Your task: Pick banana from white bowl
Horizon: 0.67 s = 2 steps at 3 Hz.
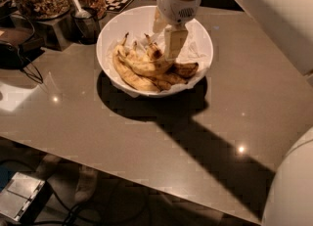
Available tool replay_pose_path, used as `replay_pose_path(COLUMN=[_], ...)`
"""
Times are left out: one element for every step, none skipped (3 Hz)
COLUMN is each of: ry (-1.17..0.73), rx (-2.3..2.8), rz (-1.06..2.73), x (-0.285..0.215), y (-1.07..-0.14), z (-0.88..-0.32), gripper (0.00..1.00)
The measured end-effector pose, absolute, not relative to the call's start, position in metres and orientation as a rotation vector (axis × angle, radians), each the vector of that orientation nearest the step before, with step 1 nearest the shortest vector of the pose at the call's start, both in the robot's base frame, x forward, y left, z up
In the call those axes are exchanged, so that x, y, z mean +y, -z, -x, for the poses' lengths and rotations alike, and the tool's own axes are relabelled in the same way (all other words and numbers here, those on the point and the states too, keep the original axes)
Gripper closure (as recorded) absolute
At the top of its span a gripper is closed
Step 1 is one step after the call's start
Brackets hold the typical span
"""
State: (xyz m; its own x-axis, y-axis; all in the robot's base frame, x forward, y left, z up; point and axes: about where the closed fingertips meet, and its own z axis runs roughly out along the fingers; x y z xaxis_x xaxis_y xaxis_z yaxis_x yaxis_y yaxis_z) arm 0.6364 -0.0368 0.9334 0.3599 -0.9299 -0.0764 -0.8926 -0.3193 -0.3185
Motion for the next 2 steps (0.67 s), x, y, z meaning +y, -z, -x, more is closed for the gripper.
replay_pose_path(ry=[0.172,0.164], rx=[1.612,1.621], rz=[2.321,2.329], x=[-0.037,-0.0402], y=[-0.9331,-0.9276], z=[-0.6363,-0.6373], gripper=[0.39,0.37])
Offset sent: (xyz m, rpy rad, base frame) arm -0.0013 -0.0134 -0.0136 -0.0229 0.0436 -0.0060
